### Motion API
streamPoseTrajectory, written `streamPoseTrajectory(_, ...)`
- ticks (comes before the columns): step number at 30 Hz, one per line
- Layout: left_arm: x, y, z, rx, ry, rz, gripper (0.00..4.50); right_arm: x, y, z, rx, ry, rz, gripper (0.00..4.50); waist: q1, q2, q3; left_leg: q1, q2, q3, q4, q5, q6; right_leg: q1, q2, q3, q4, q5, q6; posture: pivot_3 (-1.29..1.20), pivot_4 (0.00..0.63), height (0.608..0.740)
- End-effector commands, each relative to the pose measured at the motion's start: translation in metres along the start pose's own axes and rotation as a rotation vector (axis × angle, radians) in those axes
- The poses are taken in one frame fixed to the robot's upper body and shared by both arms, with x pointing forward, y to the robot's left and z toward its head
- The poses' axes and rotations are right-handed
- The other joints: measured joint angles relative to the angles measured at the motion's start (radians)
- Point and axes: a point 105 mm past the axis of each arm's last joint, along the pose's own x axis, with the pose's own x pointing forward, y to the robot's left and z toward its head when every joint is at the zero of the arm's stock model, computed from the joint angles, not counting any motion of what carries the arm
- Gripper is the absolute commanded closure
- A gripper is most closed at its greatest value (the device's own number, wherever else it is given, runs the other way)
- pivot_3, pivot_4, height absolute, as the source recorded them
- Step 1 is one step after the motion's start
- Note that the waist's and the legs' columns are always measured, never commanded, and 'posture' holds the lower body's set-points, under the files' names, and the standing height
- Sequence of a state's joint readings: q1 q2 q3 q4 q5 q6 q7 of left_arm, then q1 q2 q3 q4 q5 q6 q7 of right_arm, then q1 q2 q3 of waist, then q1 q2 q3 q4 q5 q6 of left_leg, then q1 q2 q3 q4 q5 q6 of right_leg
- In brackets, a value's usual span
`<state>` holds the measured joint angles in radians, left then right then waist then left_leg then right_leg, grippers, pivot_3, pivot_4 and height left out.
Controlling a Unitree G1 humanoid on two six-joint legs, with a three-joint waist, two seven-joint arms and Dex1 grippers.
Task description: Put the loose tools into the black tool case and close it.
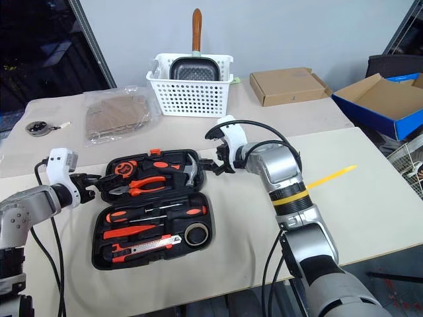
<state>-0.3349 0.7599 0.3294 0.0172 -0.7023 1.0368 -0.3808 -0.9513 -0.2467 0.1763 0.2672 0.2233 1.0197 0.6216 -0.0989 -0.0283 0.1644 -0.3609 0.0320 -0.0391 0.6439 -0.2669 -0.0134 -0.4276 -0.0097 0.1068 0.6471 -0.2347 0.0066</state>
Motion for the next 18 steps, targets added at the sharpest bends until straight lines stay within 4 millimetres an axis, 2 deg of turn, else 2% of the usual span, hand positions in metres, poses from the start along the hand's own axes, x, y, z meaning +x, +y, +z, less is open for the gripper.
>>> streamPoseTrajectory(1,-0.007,0.008,0.006,0.008,0.015,0.013,0.21,0.005,0.005,0.005,0.004,-0.004,0.018,0.06,0.000,0.000,0.000,-0.002,0.000,-0.001,0.000,0.000,0.000,-0.001,0.000,-0.001,0.000,0.000,0.000,0.00,0.150,0.740)
streamPoseTrajectory(4,-0.008,0.011,0.004,-0.038,0.026,0.006,0.21,0.011,0.004,-0.002,0.016,0.023,0.018,0.78,0.003,0.001,-0.001,-0.009,0.000,-0.004,0.000,0.002,-0.004,-0.008,-0.002,-0.005,0.001,0.001,-0.001,0.00,0.150,0.740)
streamPoseTrajectory(7,-0.007,0.011,0.005,-0.058,0.028,-0.006,0.93,0.016,0.004,-0.006,0.023,0.037,0.023,1.76,0.003,0.001,-0.001,-0.010,-0.001,-0.006,0.000,0.003,-0.005,-0.009,-0.004,-0.009,0.002,0.001,-0.002,0.00,0.150,0.740)
streamPoseTrajectory(12,-0.005,0.005,0.012,-0.077,0.002,-0.046,2.58,0.019,0.004,-0.008,0.028,0.037,0.033,3.35,0.002,0.001,-0.001,-0.009,-0.001,-0.007,0.000,0.005,-0.008,-0.009,-0.003,-0.010,0.001,0.003,-0.003,0.00,0.150,0.740)
streamPoseTrajectory(15,-0.006,-0.002,0.015,-0.073,-0.012,-0.080,3.67,0.020,0.005,-0.007,0.031,0.021,0.043,4.44,0.002,0.001,-0.001,-0.008,-0.001,-0.007,0.000,0.006,-0.009,-0.009,-0.003,-0.010,0.001,0.003,-0.004,0.00,0.150,0.740)
streamPoseTrajectory(17,-0.006,-0.008,0.017,-0.070,-0.024,-0.106,4.38,0.019,0.006,-0.005,0.031,-0.001,0.053,4.50,0.002,0.001,-0.001,-0.008,-0.001,-0.007,0.000,0.007,-0.009,-0.009,-0.002,-0.010,0.001,0.004,-0.004,0.00,0.150,0.740)
streamPoseTrajectory(18,-0.006,-0.013,0.019,-0.065,-0.031,-0.125,4.45,0.018,0.008,0.000,0.038,-0.037,0.069,4.50,0.002,0.001,-0.001,-0.008,-0.001,-0.008,0.000,0.008,-0.009,-0.009,-0.002,-0.010,0.001,0.004,-0.004,0.00,0.150,0.740)
